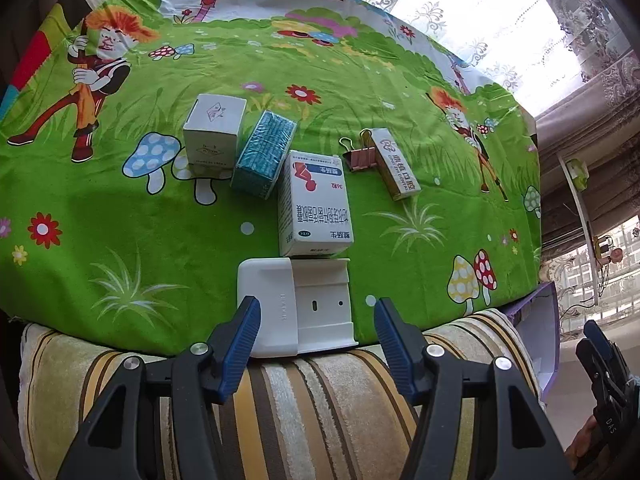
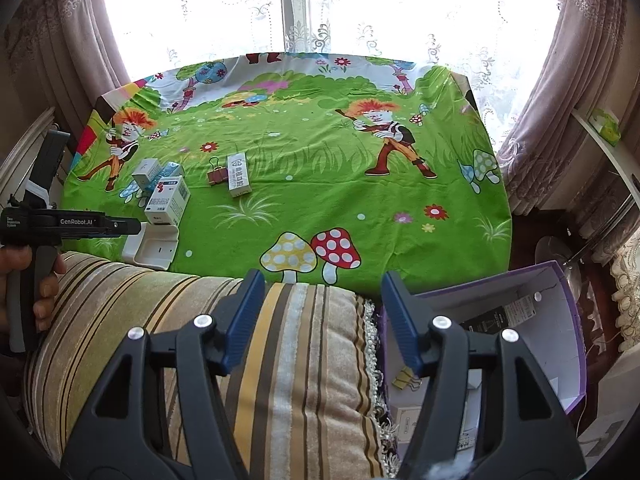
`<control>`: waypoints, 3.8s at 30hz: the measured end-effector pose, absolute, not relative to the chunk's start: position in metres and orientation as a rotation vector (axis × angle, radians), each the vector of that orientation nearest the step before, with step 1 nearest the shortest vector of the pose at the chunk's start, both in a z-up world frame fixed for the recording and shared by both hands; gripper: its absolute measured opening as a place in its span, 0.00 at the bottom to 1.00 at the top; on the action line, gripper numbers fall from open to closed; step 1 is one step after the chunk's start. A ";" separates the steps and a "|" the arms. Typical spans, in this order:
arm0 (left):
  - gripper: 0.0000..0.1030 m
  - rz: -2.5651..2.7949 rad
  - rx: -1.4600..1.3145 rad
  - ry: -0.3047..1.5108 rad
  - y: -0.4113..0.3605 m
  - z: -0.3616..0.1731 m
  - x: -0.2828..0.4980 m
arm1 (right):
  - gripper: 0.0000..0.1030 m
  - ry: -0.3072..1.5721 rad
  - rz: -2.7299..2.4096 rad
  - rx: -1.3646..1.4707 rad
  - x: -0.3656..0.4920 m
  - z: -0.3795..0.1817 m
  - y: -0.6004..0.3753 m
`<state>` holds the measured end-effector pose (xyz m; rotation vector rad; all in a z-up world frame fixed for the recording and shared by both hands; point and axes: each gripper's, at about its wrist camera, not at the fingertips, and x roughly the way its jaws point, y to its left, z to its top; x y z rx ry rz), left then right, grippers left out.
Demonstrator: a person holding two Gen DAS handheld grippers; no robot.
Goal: Organize rigid objects
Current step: 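Move back to the bed and grasp the white plastic holder with the left gripper, then grasp the white box with red print with the right gripper while the left gripper holds the holder, then carry the holder and red-print box to the purple-rimmed box and open both grippers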
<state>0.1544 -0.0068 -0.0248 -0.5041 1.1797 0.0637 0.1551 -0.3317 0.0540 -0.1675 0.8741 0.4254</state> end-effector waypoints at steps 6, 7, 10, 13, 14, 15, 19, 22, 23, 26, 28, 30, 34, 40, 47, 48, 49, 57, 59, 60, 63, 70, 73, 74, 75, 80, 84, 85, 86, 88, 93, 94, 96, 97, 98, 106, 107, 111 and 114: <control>0.58 0.075 -0.484 1.222 -0.006 -0.038 0.158 | 0.65 0.870 0.465 -0.184 0.158 0.057 -0.311; 0.58 0.078 -0.479 1.221 -0.006 -0.038 0.159 | 0.66 0.868 0.470 -0.187 0.159 0.058 -0.307; 0.58 0.102 -0.504 1.200 0.001 -0.037 0.156 | 0.67 0.860 0.489 -0.201 0.161 0.061 -0.295; 0.58 0.112 -0.521 1.195 0.008 -0.037 0.155 | 0.69 0.850 0.509 -0.220 0.161 0.064 -0.284; 0.58 0.103 -0.521 1.204 0.007 -0.039 0.156 | 0.69 0.851 0.517 -0.226 0.162 0.064 -0.279; 0.58 0.100 -0.513 1.211 0.005 -0.040 0.157 | 0.69 0.852 0.525 -0.230 0.163 0.064 -0.275; 0.58 0.080 -0.470 1.242 -0.005 -0.047 0.160 | 0.70 0.869 0.552 -0.230 0.170 0.060 -0.258; 0.58 0.075 -0.464 1.266 -0.006 -0.055 0.162 | 0.70 0.885 0.573 -0.229 0.175 0.057 -0.244; 0.58 0.075 -0.461 1.272 -0.007 -0.058 0.162 | 0.70 0.890 0.578 -0.232 0.176 0.056 -0.239; 0.52 0.079 -0.428 1.279 -0.010 -0.060 0.163 | 0.70 0.899 0.596 -0.238 0.179 0.052 -0.225; 0.42 0.093 -0.420 1.280 -0.010 -0.060 0.163 | 0.70 0.908 0.604 -0.235 0.181 0.049 -0.215; 0.38 0.089 -0.443 1.273 -0.007 -0.060 0.161 | 0.71 0.920 0.607 -0.227 0.185 0.045 -0.207; 0.38 0.048 -0.489 1.251 -0.004 -0.059 0.157 | 0.71 0.941 0.611 -0.222 0.190 0.038 -0.191; 0.38 0.031 -0.523 1.227 0.000 -0.056 0.152 | 0.71 0.956 0.619 -0.229 0.200 0.031 -0.163; 0.38 0.042 -0.555 1.195 0.006 -0.054 0.144 | 0.71 1.017 0.633 -0.229 0.212 0.011 -0.127; 0.38 0.044 -0.563 1.189 0.008 -0.053 0.143 | 0.71 1.025 0.636 -0.225 0.213 0.009 -0.123; 0.38 0.044 -0.569 1.184 0.009 -0.052 0.141 | 0.71 1.033 0.640 -0.224 0.214 0.006 -0.120; 0.38 0.025 -0.579 1.170 0.011 -0.046 0.134 | 0.71 1.090 0.654 -0.240 0.222 -0.013 -0.091; 0.38 0.023 -0.579 1.172 0.011 -0.047 0.135 | 0.71 1.106 0.662 -0.249 0.225 -0.018 -0.083; 0.38 0.023 -0.579 1.170 0.011 -0.047 0.135 | 0.71 1.111 0.661 -0.258 0.226 -0.021 -0.079; 0.38 0.026 -0.578 1.167 0.011 -0.047 0.135 | 0.71 1.126 0.646 -0.278 0.232 -0.030 -0.071; 0.38 0.032 -0.586 1.165 0.013 -0.048 0.133 | 0.58 1.157 0.641 -0.288 0.240 -0.044 -0.064; 0.38 0.036 -0.585 1.161 0.013 -0.048 0.133 | 0.44 1.170 0.647 -0.291 0.240 -0.048 -0.065; 0.38 0.037 -0.586 1.161 0.013 -0.048 0.133 | 0.43 1.163 0.646 -0.293 0.239 -0.047 -0.066; 0.38 0.039 -0.586 1.160 0.013 -0.047 0.133 | 0.43 1.155 0.650 -0.292 0.239 -0.045 -0.067; 0.38 0.066 -0.538 1.126 0.009 -0.039 0.132 | 0.43 1.103 0.649 -0.269 0.234 -0.032 -0.081; 0.38 0.074 -0.510 1.110 0.005 -0.034 0.132 | 0.43 1.067 0.636 -0.237 0.230 -0.021 -0.098; 0.38 0.076 -0.505 1.109 0.004 -0.033 0.133 | 0.43 1.058 0.629 -0.228 0.229 -0.018 -0.102; 0.38 0.078 -0.497 1.109 0.002 -0.032 0.133 | 0.43 1.048 0.622 -0.219 0.228 -0.015 -0.107; 0.38 0.081 -0.482 1.108 -0.001 -0.030 0.134 | 0.43 1.032 0.614 -0.196 0.226 -0.010 -0.118; 0.37 0.095 -0.442 1.098 -0.009 -0.024 0.132 | 0.43 1.000 0.601 -0.142 0.221 0.000 -0.145; 0.37 0.101 -0.432 1.095 -0.011 -0.022 0.132 | 0.43 0.993 0.601 -0.132 0.220 0.002 -0.150; 0.37 0.110 -0.421 1.084 -0.014 -0.019 0.131 | 0.43 0.983 0.601 -0.107 0.217 0.005 -0.161; 0.37 0.113 -0.419 1.079 -0.015 -0.017 0.132 | 0.43 0.979 0.601 -0.094 0.215 0.006 -0.167; 0.37 0.115 -0.418 1.074 -0.016 -0.016 0.133 | 0.43 0.974 0.600 -0.081 0.214 0.008 -0.173; 0.37 0.083 -0.426 1.018 -0.038 0.004 0.131 | 0.43 0.937 0.583 0.016 0.202 0.019 -0.221; 0.37 0.079 -0.426 1.013 -0.041 0.006 0.131 | 0.43 0.933 0.581 0.024 0.200 0.021 -0.227; 0.37 0.072 -0.429 0.991 -0.053 0.014 0.130 | 0.43 0.913 0.571 0.051 0.191 0.026 -0.252; 0.37 0.061 -0.440 0.981 -0.062 0.019 0.129 | 0.43 0.902 0.554 0.067 0.185 0.029 -0.270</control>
